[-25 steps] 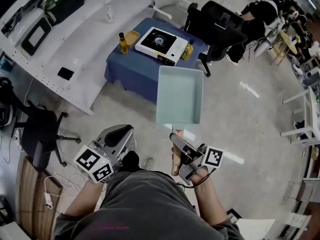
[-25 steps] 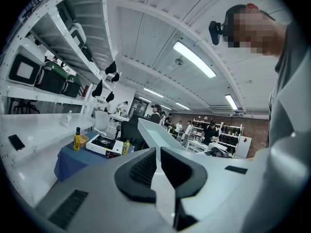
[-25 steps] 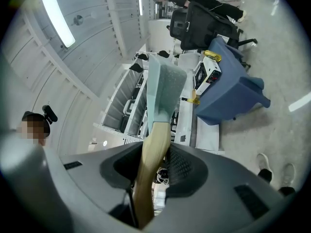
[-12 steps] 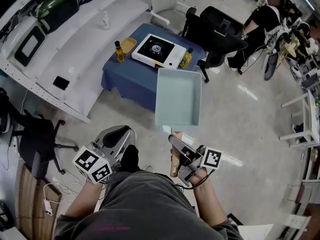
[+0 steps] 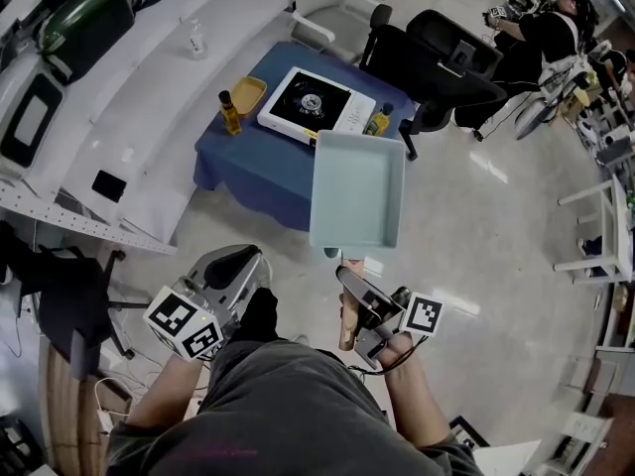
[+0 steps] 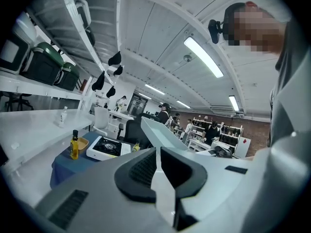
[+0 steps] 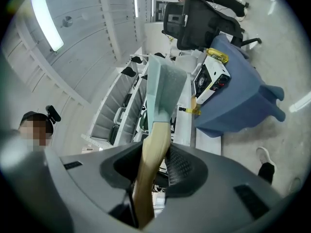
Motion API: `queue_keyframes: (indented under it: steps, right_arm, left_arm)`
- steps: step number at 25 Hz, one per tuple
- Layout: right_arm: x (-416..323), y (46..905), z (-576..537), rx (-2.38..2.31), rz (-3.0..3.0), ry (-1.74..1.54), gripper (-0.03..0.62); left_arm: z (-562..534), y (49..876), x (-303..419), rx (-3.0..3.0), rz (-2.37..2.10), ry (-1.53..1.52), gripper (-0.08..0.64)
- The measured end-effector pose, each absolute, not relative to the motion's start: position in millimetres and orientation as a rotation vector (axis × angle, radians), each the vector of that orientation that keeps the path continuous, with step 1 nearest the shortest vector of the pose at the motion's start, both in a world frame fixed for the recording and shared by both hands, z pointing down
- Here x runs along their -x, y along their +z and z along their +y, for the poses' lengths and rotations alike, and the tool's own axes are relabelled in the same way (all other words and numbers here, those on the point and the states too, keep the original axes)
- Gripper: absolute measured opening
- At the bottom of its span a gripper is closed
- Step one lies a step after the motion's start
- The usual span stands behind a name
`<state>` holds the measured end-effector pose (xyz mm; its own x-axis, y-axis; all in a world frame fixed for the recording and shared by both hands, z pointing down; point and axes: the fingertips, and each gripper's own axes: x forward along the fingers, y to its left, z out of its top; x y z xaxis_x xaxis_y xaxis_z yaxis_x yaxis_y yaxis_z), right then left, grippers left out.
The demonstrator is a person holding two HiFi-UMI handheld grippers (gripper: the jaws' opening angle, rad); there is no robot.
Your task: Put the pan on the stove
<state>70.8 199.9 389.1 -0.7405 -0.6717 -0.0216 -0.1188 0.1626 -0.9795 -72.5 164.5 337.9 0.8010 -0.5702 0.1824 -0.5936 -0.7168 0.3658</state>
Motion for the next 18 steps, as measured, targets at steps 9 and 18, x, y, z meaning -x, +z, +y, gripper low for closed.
queue_keyframes:
  steps: [9, 18]
  right_arm:
    - [-49, 404, 107, 0.793, 1.956, -1.642, 0.141]
    - [-29, 406, 21, 0.843, 1.91, -1.674, 0.141]
  left_arm:
    - [66, 352, 97, -2.555, -0.824, 0.112, 0.029]
    - [-26, 358, 121, -2.515, -0.771, 0.143, 0.029]
